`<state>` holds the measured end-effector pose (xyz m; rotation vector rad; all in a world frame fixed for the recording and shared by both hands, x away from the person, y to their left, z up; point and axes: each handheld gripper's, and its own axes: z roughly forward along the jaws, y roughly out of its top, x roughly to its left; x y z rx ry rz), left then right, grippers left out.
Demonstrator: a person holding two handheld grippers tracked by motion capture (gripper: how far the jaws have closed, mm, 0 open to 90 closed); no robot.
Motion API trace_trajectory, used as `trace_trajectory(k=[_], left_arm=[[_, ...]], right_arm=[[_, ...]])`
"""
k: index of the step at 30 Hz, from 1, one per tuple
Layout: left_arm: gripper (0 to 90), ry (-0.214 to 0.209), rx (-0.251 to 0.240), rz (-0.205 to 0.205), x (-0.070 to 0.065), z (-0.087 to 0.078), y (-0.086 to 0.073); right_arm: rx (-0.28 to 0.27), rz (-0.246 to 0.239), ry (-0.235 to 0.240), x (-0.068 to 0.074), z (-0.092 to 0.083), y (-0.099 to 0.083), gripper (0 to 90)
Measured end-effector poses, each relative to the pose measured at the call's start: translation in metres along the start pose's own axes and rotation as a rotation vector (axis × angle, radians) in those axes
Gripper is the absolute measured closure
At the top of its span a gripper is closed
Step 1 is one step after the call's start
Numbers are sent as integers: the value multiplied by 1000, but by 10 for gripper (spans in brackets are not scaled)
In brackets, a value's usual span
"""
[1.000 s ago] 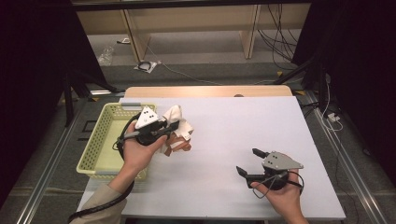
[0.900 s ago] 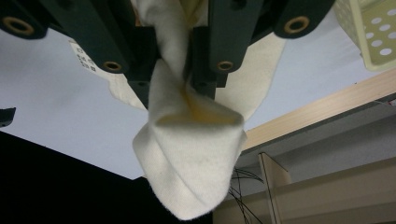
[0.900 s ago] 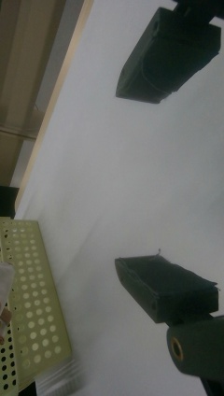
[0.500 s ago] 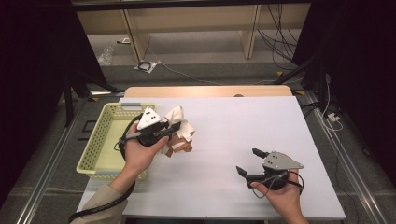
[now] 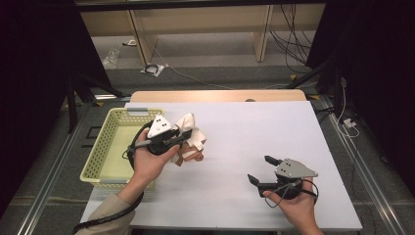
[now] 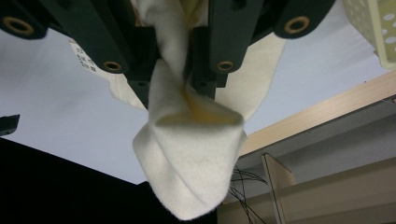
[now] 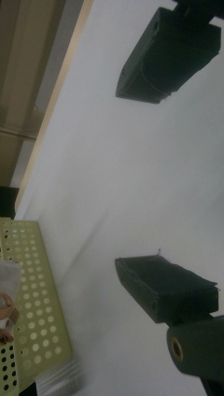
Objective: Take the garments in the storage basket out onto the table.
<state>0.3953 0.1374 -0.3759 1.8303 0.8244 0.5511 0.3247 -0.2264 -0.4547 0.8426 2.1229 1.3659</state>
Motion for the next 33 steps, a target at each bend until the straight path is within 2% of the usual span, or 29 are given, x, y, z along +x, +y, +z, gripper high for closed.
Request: trace_trajectory(k=[6, 19, 33], left_arm=[[758, 7, -1, 17, -2, 2, -1], [757, 13, -1, 21, -5, 6, -3], [754, -5, 6, 28, -9, 11, -5]], right_arm=[[4, -2, -3, 0, 0, 0, 165], [5, -2, -2, 0, 0, 0, 165], [1, 0, 2, 0, 0, 0, 165]])
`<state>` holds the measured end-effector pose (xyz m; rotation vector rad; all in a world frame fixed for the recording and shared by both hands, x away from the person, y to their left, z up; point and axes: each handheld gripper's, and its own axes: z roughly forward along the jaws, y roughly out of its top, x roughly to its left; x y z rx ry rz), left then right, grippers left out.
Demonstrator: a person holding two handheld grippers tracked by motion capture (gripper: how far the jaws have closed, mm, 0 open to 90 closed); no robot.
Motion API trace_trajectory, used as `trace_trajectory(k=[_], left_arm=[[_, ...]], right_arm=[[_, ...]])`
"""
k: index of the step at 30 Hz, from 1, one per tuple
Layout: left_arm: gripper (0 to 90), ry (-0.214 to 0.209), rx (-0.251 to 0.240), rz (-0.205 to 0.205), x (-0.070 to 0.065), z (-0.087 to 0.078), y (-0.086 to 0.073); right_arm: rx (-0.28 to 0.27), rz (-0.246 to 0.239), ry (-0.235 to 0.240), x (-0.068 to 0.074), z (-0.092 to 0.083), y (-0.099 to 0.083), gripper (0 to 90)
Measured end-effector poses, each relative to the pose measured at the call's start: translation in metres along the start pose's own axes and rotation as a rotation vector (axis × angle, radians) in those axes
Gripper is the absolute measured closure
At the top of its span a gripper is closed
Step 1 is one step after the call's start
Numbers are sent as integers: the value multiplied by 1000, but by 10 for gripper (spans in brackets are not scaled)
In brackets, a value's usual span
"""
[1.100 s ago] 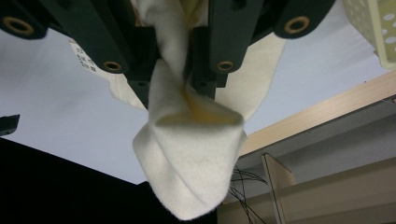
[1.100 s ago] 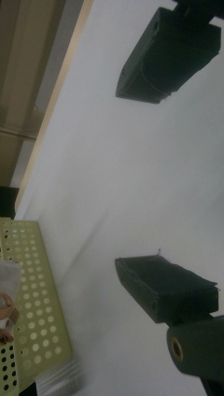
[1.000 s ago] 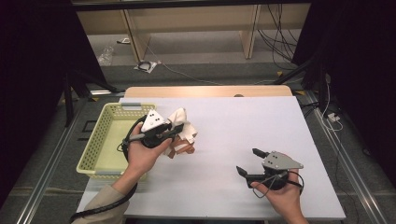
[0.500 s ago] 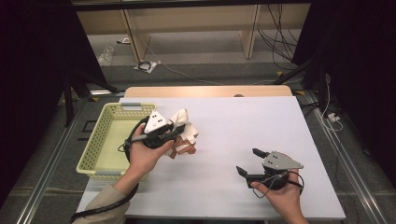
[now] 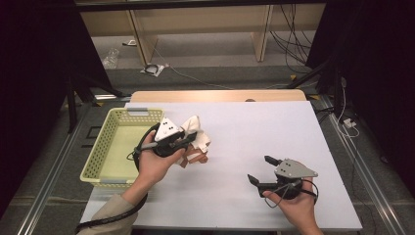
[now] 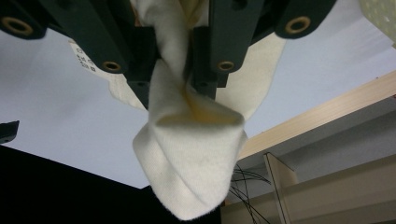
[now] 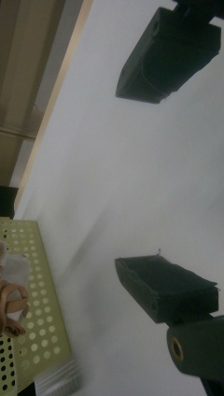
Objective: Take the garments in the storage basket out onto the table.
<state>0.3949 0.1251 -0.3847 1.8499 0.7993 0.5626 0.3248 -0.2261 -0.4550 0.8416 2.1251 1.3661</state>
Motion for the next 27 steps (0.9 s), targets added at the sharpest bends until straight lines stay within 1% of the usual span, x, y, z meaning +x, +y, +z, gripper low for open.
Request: trace_trajectory(k=[8, 15, 27], left_arm=[[752, -14, 7, -2, -5, 4, -2], [751, -22, 18, 4, -8, 7, -4], [751, -31, 27, 8, -12, 12, -7]], right_arm=[[6, -2, -4, 0, -1, 0, 165], [1, 0, -1, 0, 0, 0, 165], [4, -3, -4, 0, -1, 0, 165]])
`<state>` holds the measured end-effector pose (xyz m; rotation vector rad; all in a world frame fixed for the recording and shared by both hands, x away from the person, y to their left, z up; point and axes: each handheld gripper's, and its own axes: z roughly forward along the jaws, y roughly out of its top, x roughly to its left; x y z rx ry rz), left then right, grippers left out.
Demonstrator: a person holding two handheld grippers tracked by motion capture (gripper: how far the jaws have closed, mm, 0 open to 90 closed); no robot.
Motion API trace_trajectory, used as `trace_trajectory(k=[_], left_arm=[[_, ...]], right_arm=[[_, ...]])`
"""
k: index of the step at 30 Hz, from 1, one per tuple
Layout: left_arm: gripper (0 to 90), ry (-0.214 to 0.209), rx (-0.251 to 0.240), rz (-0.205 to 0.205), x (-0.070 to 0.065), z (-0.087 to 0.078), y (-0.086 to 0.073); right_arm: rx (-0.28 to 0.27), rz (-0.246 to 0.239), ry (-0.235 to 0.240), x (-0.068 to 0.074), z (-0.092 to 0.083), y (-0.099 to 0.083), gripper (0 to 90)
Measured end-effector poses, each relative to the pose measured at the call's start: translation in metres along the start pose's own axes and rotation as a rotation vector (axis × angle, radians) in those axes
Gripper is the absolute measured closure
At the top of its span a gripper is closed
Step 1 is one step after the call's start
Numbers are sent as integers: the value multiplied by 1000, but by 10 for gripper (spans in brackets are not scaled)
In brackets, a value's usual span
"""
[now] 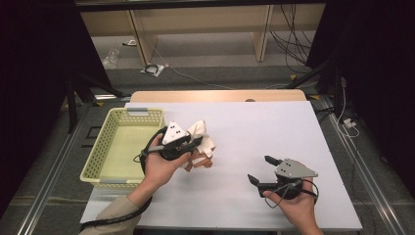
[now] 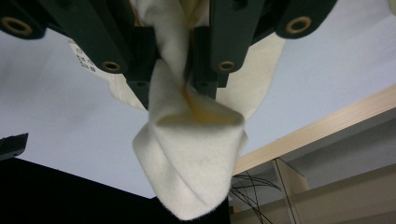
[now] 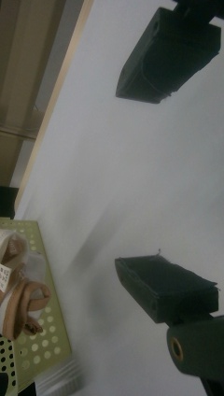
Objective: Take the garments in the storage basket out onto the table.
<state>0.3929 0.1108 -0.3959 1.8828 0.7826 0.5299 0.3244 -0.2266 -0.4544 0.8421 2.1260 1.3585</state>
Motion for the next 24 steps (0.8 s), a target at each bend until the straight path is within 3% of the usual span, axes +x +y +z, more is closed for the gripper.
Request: trace_trajectory(k=[24], left_arm=[[751, -22, 21, 4, -9, 11, -4]], right_arm=[[-4, 2, 3, 0, 1, 0, 165]])
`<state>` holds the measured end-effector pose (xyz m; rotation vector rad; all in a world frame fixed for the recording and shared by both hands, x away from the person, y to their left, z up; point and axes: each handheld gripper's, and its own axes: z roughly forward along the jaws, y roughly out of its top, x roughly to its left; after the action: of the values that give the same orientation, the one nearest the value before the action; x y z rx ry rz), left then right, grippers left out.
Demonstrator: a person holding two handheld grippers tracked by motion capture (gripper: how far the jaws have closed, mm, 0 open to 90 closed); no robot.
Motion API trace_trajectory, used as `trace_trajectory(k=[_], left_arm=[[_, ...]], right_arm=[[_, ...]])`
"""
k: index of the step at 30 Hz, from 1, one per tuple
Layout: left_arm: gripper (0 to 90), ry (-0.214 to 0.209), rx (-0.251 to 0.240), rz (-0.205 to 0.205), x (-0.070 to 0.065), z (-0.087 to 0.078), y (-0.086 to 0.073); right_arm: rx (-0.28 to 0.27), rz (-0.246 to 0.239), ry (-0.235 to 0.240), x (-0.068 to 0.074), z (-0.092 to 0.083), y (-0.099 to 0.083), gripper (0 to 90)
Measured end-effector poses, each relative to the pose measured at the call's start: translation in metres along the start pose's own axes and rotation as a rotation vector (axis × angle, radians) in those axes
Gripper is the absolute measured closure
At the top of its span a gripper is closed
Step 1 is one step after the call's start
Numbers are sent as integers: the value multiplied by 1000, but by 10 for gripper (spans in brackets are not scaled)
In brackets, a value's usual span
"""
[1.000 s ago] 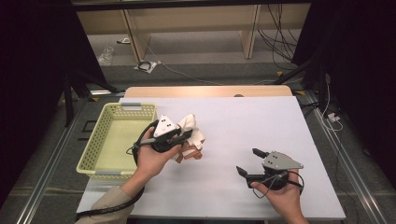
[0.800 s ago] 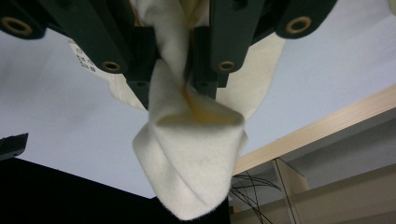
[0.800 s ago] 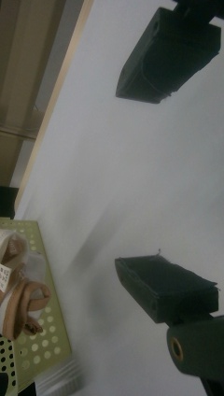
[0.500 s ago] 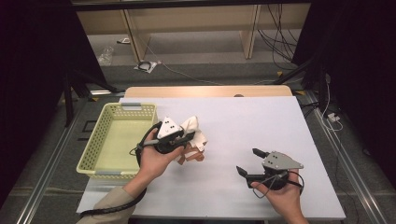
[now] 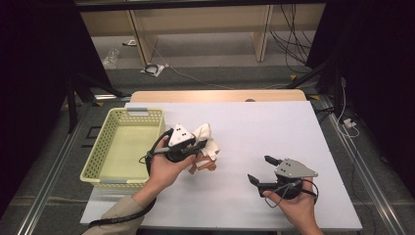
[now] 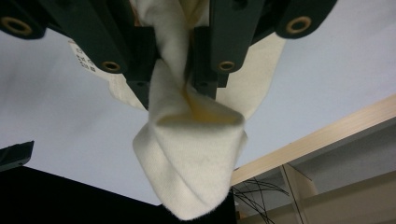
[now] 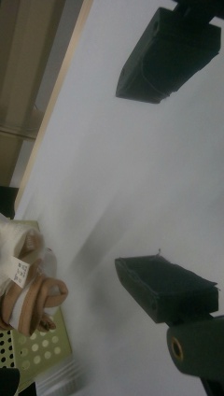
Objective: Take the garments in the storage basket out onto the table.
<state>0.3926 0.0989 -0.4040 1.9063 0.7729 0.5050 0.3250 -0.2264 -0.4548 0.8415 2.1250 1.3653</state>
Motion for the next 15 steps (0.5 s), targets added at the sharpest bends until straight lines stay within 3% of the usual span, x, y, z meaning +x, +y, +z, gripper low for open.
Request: trace_trajectory(k=[15], left_arm=[[751, -5, 21, 0, -3, 9, -4]], right_arm=[[1, 1, 1, 0, 0, 0, 165]])
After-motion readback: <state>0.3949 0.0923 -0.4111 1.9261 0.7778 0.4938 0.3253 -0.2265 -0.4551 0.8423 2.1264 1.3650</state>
